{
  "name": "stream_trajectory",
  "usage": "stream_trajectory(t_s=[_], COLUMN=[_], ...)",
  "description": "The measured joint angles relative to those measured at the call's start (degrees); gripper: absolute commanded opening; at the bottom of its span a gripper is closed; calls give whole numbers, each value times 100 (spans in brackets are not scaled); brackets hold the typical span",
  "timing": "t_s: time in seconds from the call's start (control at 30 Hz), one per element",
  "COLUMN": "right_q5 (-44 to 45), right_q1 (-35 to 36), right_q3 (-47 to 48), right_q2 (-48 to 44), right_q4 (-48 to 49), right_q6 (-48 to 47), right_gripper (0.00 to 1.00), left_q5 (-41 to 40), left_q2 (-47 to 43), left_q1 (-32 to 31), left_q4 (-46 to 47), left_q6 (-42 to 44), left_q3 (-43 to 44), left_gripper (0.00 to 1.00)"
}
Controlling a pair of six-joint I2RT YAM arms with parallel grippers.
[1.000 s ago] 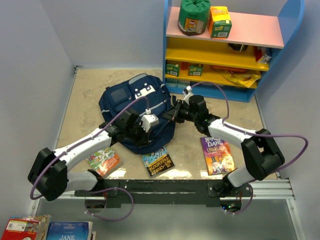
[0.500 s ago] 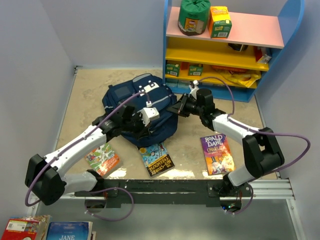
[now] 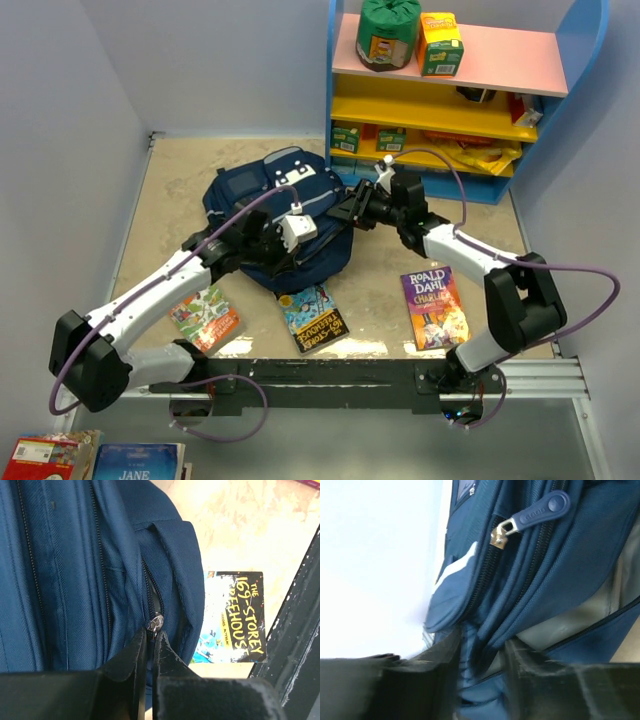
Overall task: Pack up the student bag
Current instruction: Unzip the student bag at the center of the board.
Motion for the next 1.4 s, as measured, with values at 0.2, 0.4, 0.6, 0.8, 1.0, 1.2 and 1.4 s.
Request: stream_trajectory(t_s=[0.2, 0.4, 0.6, 0.8, 1.0, 1.2, 1.4], right_q5=[166, 492, 765, 778, 717, 741, 951], right_q1=[122, 487, 1335, 1436, 1451, 1580, 1600], right_q3=[-516, -1360, -1587, -1725, -1762, -1657, -1657], right_q2=[-426, -1471, -2138, -1818, -1165, -911, -914], right_q4=[238, 275, 280, -7, -155, -181, -308], right_q6=[-83, -542, -1207, -1335, -1255, -1298, -1401], right_gripper=[54, 61, 73, 75, 73, 43, 7], left_q5=[-48, 212, 640, 907, 922, 914, 968], left_q2=[101, 238, 391, 420, 518, 570, 560], left_q1=[63, 114, 149, 149, 149, 149, 149], left_q4=[-247, -448, -579, -623, -772, -831, -752], left_q6=[-216, -348, -352, -356, -433, -599, -647], left_q3=[37, 90, 409, 439, 439, 439, 372], left_gripper=[0, 0, 0, 1, 12, 18, 26])
